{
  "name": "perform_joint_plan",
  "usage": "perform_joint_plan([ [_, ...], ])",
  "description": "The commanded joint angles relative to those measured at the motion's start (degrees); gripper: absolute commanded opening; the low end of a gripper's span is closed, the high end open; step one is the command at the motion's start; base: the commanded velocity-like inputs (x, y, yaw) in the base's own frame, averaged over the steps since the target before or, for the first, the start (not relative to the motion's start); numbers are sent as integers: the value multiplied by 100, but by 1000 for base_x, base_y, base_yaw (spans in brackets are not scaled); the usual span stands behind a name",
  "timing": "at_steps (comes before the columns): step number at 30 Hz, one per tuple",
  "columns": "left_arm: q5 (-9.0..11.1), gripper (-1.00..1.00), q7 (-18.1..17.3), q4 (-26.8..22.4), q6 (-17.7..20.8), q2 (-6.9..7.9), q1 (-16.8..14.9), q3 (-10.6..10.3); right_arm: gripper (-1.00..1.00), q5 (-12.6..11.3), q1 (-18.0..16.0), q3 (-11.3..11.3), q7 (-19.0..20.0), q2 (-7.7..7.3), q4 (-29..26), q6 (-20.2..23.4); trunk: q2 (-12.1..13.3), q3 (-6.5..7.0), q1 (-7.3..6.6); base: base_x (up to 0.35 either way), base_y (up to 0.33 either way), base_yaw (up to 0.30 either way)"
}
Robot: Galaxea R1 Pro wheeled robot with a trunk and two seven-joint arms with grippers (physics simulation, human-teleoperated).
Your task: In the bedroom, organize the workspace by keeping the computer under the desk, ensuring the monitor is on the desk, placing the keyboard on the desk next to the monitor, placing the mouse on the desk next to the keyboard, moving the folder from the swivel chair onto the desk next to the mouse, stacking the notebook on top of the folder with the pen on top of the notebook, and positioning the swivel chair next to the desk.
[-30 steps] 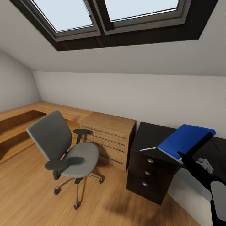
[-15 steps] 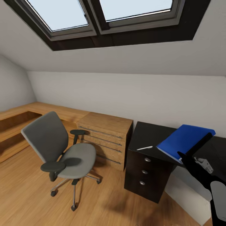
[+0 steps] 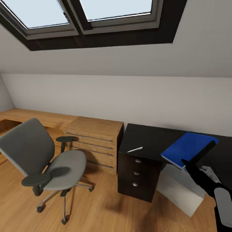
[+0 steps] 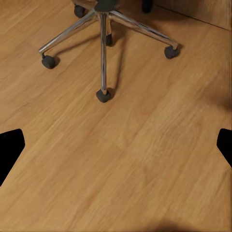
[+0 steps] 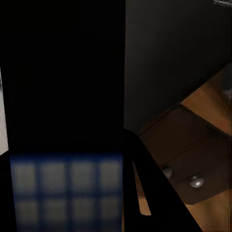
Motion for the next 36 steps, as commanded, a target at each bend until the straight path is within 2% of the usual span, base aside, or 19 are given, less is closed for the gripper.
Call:
perform_joint_plan([
  [1,10,100,59,-21,-17,7,-3,-49,-100,-44,-10,-8,-20,-11,81,-4,-5,-7,0,0,0,-297],
  [2,11,100,61,-21,-18,7,-3,-49,-100,-37,-85,-5,-11,-131,659,-233,-5,-8,0,0,0,-297],
  [3,11,100,61,-21,-18,7,-3,-49,-100,-37,-120,-6,-12,-173,782,-292,-5,-9,0,0,0,-297],
  [5,12,100,61,-21,-18,7,-5,-49,-100,-38,-449,-3,-19,-421,1407,-591,-5,-13,0,0,0,-297],
  [6,12,100,61,-21,-18,7,-4,-49,-100,-37,-723,5,-24,-566,1767,-743,-5,-15,0,0,0,-297],
  [7,15,100,61,-21,-18,7,-6,-49,-100,-22,-1220,19,-27,-752,2340,-907,-5,-17,0,0,0,-297],
  [9,18,100,61,-21,-18,5,-3,-49,-100,22,-1937,28,-31,-943,3106,-1041,-5,-23,0,0,0,-297],
  [10,18,100,61,-21,-18,4,-4,-49,-100,37,-2116,29,-31,-985,3293,-1084,-5,-26,0,0,0,-296],
  [11,17,100,61,-21,-18,2,-5,-49,-100,80,-2468,33,-32,-1063,3667,-1205,-5,-29,0,0,0,-296],
  [12,18,100,61,-21,-18,-1,-5,-47,-100,411,-3376,46,-33,-1180,4686,-1808,-5,-32,0,0,0,-293],
  [14,16,100,61,-21,-18,-3,-5,-48,-100,692,-3748,44,-34,-1201,5207,-2227,-5,-39,0,0,0,-292],
  [15,15,100,61,-21,-18,-14,-6,-49,-100,865,-3950,32,-26,-1180,5751,-2847,-5,-42,0,0,0,-286],
  [17,13,100,61,-21,-18,-26,-5,-49,-100,897,-4003,17,27,-1087,6346,-3316,-5,-46,0,0,0,-282],
  [19,16,100,64,-21,-18,-53,-4,-47,-100,907,-4012,14,242,-1051,6651,-3451,-5,-47,0,0,0,-289],
  [27,11,100,64,-21,-18,-92,-3,-42,-100,923,-3992,17,1157,-1010,6927,-3485,-5,-48,0,0,0,-292],
  [36,19,100,70,-21,-18,-96,-3,-40,-100,927,-3986,17,1321,-1015,7140,-3470,-5,-48,0,0,0,-293],
])
